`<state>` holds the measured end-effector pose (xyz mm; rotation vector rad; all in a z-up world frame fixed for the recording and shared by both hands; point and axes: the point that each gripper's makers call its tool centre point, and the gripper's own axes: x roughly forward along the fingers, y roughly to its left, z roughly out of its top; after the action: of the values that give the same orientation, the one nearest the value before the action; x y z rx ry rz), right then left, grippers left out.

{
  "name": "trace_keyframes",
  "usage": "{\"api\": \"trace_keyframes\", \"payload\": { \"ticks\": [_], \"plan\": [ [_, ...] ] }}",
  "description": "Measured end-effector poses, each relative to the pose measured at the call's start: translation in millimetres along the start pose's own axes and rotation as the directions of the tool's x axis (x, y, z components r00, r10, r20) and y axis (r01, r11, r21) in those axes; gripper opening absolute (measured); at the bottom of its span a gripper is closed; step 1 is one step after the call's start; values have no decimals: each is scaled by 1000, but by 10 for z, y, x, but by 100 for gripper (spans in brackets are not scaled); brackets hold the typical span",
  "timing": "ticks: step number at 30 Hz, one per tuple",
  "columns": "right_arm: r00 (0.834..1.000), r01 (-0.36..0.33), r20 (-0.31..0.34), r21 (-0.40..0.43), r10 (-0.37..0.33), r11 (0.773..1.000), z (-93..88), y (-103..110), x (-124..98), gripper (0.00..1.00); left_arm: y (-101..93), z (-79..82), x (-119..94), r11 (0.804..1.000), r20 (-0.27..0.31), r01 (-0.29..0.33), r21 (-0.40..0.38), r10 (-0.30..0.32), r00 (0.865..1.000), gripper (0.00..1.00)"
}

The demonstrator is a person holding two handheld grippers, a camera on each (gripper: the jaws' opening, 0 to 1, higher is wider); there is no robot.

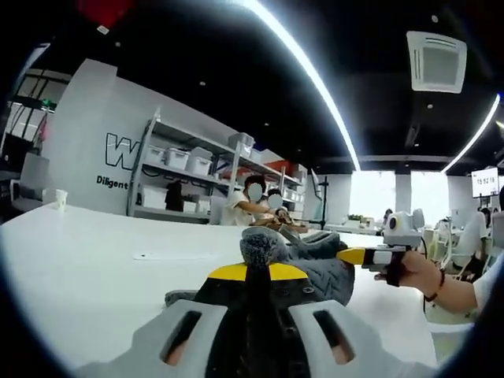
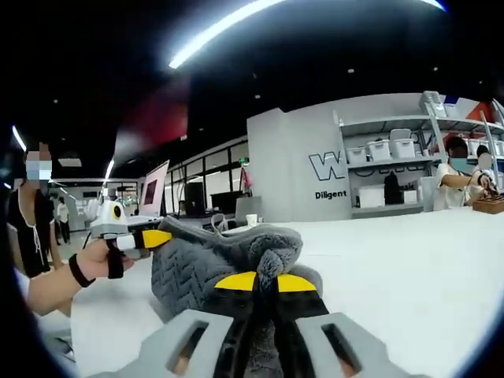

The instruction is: Open the folded towel by lifting each exposed corner and separating the folded layers until the towel lies flat within the target outline without major curled edges

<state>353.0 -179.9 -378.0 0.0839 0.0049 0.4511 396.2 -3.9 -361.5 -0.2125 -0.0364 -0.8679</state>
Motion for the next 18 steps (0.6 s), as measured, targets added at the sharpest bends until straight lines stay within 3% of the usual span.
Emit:
{"api": "trace_keyframes", "payload": {
  "ticks": [14, 18],
  "plan": [
    [999, -46, 24, 17, 45, 999, -45, 36, -136, 0, -190, -21, -131, 999, 16, 33, 32, -34, 999, 4],
    [998, -53, 30, 22, 52, 998, -52, 61, -166, 0, -156, -9, -124, 999, 18, 33, 31, -34, 999, 4]
  ]
}}
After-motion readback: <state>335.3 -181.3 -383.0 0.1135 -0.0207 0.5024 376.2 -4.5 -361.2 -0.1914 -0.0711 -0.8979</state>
